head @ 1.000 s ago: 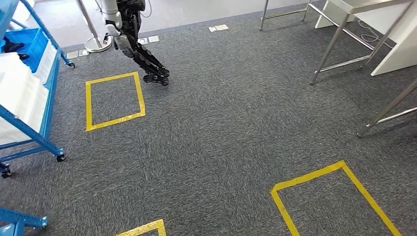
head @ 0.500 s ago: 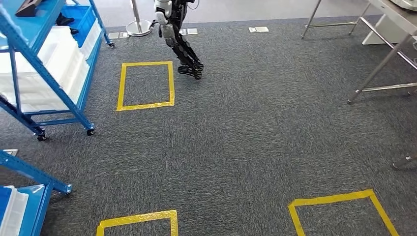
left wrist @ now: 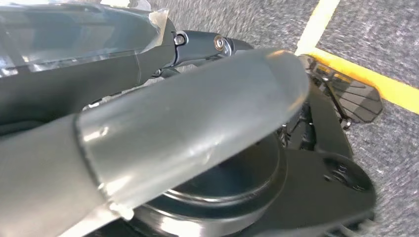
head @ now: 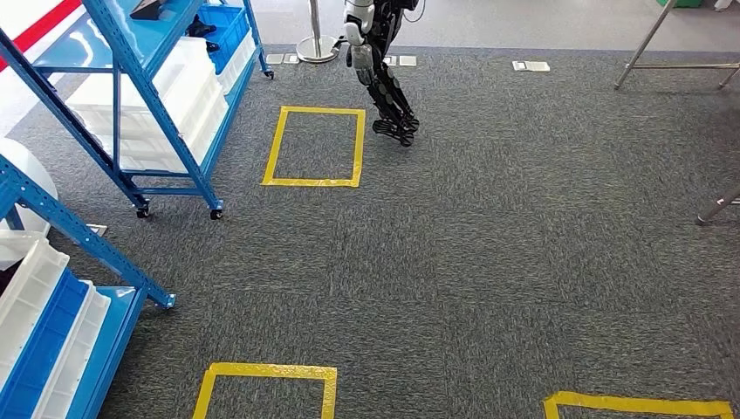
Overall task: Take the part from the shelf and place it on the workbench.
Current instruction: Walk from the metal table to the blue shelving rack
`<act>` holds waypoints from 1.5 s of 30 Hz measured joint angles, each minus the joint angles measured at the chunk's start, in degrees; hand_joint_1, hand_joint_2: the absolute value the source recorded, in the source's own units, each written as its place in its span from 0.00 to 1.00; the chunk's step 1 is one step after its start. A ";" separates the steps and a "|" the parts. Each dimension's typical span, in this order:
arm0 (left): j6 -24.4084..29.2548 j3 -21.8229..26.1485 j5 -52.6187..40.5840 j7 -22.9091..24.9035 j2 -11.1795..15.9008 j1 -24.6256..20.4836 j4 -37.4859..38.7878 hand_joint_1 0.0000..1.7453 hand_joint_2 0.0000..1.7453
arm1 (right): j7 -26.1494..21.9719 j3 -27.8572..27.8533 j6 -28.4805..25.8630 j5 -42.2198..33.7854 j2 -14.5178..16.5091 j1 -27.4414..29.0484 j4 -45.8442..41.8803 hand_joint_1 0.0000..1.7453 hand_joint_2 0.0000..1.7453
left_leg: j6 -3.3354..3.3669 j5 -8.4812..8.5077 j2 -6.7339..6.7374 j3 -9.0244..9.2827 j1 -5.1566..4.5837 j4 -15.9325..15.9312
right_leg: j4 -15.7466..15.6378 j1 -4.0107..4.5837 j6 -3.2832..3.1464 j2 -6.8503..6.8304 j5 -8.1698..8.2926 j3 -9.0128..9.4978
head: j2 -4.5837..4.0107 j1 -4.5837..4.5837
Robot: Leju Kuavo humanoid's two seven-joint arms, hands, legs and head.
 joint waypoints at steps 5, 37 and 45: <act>-1.11 0.05 0.14 -0.45 0.03 -0.05 0.03 0.00 0.00 | 0.00 -0.60 -0.08 0.05 0.08 0.27 0.00 0.00 0.00 | -0.77 -2.42 2.92 -3.21 0.49 7.78 | 0.03 0.43 -0.48 -4.30 -0.33 0.07 | 0.00 -0.18; -5.31 0.36 0.85 -2.79 0.34 0.21 0.68 0.00 0.00 | -0.91 -1.76 -0.05 1.15 0.22 -0.10 -0.26 0.00 0.00 | -0.26 0.42 4.41 -0.17 0.16 1.98 | 0.55 0.18 -0.17 -5.06 -1.10 0.38 | 0.00 -0.26; -6.28 0.37 1.21 -4.87 0.26 0.52 0.90 0.00 0.00 | -1.39 -1.76 -0.04 1.84 0.07 -0.51 -0.37 0.00 0.00 | 2.03 3.60 3.17 3.69 -0.12 -6.50 | 4.26 0.83 1.28 -4.42 -4.26 -0.42 | 0.00 0.07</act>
